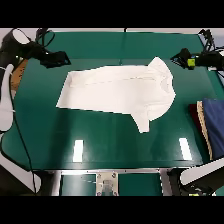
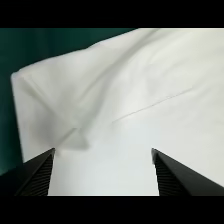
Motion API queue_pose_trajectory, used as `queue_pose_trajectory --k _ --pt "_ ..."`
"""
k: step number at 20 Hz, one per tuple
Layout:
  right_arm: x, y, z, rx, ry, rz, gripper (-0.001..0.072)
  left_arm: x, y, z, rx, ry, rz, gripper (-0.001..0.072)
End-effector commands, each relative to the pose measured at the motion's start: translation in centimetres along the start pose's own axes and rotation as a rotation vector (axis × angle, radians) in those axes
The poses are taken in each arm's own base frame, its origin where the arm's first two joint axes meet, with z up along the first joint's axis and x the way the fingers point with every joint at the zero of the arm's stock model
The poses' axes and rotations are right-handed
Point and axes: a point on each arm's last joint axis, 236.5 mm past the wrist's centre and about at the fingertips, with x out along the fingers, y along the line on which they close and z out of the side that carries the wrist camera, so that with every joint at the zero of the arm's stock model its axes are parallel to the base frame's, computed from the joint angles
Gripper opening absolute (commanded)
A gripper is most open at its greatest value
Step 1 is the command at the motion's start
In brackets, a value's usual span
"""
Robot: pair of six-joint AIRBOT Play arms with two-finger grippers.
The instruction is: Fold the shirts.
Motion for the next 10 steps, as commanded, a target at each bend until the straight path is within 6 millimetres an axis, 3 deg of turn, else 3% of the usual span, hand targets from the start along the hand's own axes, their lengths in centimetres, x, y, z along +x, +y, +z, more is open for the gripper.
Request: queue_pose_trajectory --k 1,5,10 --pt "-3.4 -2.8 -4.4 0.113 0.175 0.014 0.0193 -2.4 3.7 -4.0 -0.112 0.164 0.028 0.0702" --pt "-5.9 -6.9 -11.1 0.234 0.236 -0.078 0.0193 -2.5 6.3 -10.0 -0.217 0.367 0.017 0.0702" --pt "-7.6 -11.5 -19.0 0.402 0.178 -0.195 0.0194 2.1 7.8 -18.2 -0.327 0.544 0.015 0.0703"
